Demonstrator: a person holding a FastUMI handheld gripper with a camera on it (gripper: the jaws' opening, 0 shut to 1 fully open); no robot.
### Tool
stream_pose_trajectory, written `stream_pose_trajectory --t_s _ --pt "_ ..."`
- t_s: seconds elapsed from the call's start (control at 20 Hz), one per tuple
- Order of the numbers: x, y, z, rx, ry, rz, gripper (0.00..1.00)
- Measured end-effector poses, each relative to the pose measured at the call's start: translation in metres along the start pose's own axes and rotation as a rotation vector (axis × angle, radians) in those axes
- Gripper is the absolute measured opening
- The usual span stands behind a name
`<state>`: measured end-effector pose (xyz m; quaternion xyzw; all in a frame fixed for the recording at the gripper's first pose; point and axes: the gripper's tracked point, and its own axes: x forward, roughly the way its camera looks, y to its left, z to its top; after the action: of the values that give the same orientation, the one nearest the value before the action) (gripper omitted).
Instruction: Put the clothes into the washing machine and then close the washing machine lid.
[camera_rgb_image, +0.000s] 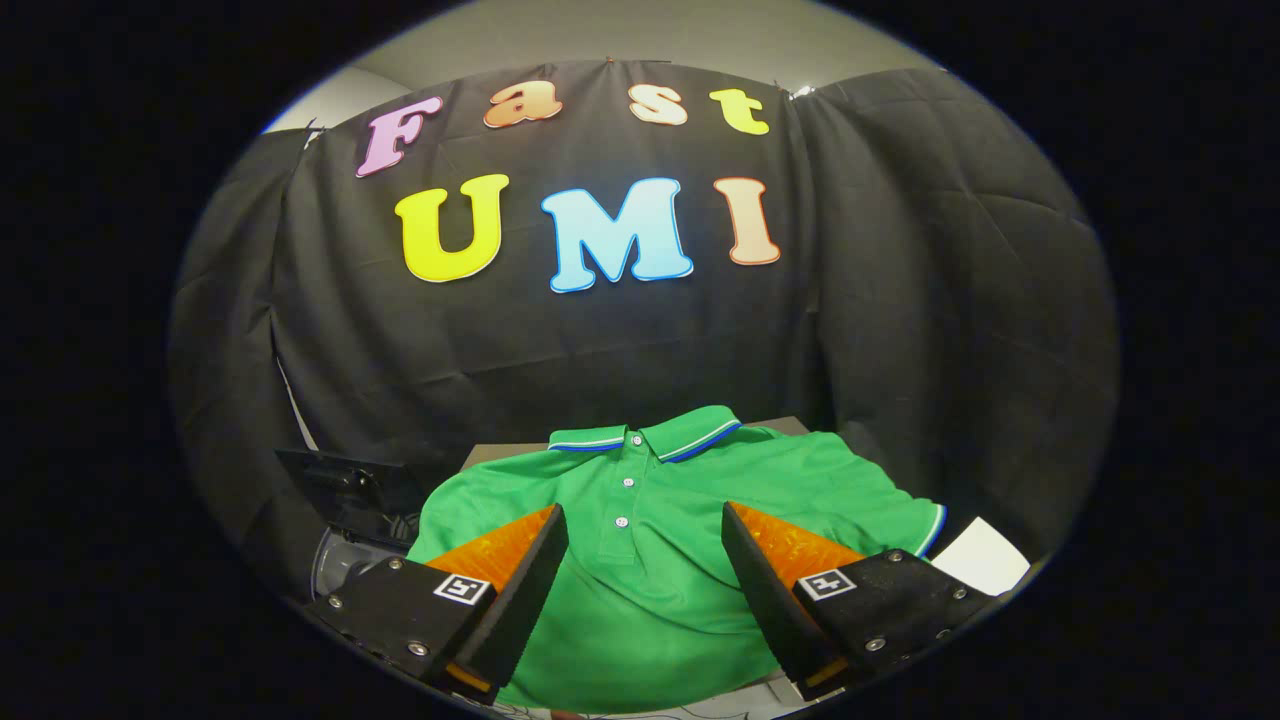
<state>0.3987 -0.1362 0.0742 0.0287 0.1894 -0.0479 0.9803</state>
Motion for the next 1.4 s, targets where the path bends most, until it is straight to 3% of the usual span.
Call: stream_pose_trajectory --t_s 0.25,0.45,0.6,0.8,0.9,1.05,1.2,1.25,1.4 --pt "0.030 -0.003 -0.017 0.039 0.129 0.021 0.96" --pt "0.040 -0.006 -0.046 -0.024 0.260 0.017 0.96" --pt "0.046 -0.001 -0.044 -0.098 0.242 0.028 0.96" --pt "0.050 -0.002 -0.048 -0.085 0.197 0.042 0.96" --pt "0.049 0.003 -0.046 -0.079 0.195 0.058 0.73" --pt "0.047 0.007 -0.047 -0.083 0.209 0.051 0.09" --pt "0.044 0.004 -0.046 0.043 0.206 0.041 0.08" --pt "0.044 0.006 -0.046 0.026 0.209 0.050 0.01" --pt "0.042 0.008 -0.043 -0.054 0.191 0.031 0.00"
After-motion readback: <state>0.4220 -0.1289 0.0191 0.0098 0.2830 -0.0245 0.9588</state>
